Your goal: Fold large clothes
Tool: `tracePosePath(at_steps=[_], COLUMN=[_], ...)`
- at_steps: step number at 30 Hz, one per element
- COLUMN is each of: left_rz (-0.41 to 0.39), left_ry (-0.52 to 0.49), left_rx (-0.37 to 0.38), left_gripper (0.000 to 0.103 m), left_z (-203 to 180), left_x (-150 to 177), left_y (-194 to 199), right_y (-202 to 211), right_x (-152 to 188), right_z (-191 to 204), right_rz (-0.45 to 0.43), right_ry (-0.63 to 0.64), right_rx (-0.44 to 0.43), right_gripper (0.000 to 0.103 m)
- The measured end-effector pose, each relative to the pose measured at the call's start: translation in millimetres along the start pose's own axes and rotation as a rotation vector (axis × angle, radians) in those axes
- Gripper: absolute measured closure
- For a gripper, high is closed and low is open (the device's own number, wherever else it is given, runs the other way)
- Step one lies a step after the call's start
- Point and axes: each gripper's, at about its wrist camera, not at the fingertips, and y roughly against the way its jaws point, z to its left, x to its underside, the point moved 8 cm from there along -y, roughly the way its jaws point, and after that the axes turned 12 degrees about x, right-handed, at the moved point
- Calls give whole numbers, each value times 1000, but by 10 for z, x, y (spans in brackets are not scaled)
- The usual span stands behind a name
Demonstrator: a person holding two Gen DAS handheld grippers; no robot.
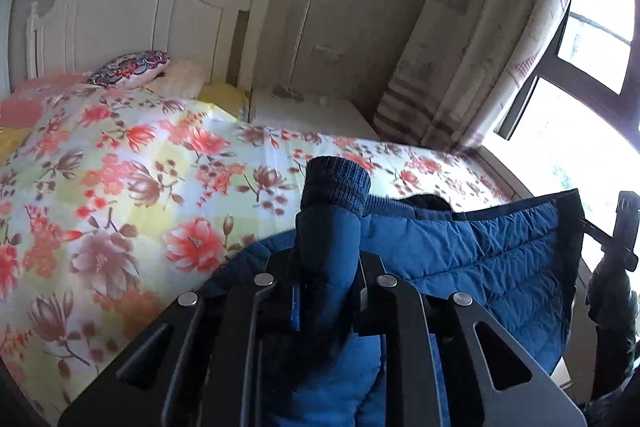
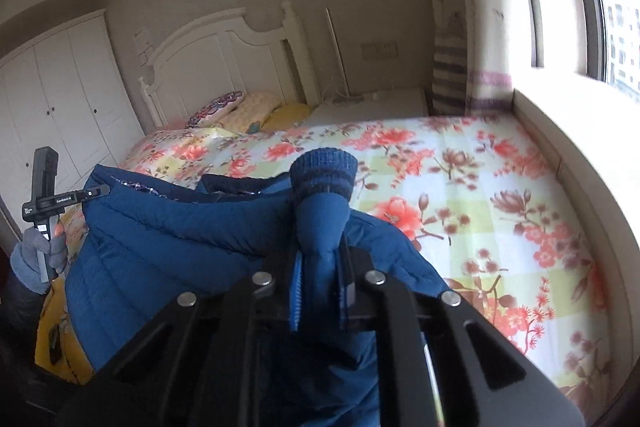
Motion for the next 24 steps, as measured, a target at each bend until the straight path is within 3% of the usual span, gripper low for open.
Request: tracePosePath(at_steps=[2,4,7,10,12,13,15,19,22,24], left_rz=[10,71,210,283,234,207,185,143,218,295], left_ry=[3,57,134,221,261,251,189,131,156,224], left_rx=[-12,-35,-80,-102,-80,-86,-109,-119,-162,-153], left_gripper=[84,84,83,78,78,78,79,79,78,75], left_z=[68,263,705,1076,1122,1095,976,809,1009,1178], left_x=[-244,-382,-139,363,336,271,141,-119,40,340], left_y=[-37,-303,-989,-1538,-1474,-1391,-1257,-1147,-1446,-1690], right_y=[116,124,-202,-1042,-1545,-1662,-1571,-1249,-1189,-1393], right_x=[-235,-521,-823,-499,-66,83,62,-237,-443,-343], right_z=[34,56,76,-106,-276,-341,-429,-348,-337,-398], right_rz=[-40,-70,-17,166,290,310,280,202,163,209], right_ry=[-7,-25,-45,-53,-138,-213,-270,-200,-189,-198], right_rx=[3,-15,22,119,100,46,26,33,44,76], right_gripper=[91,91,91,91,90,90,90,90,90,88])
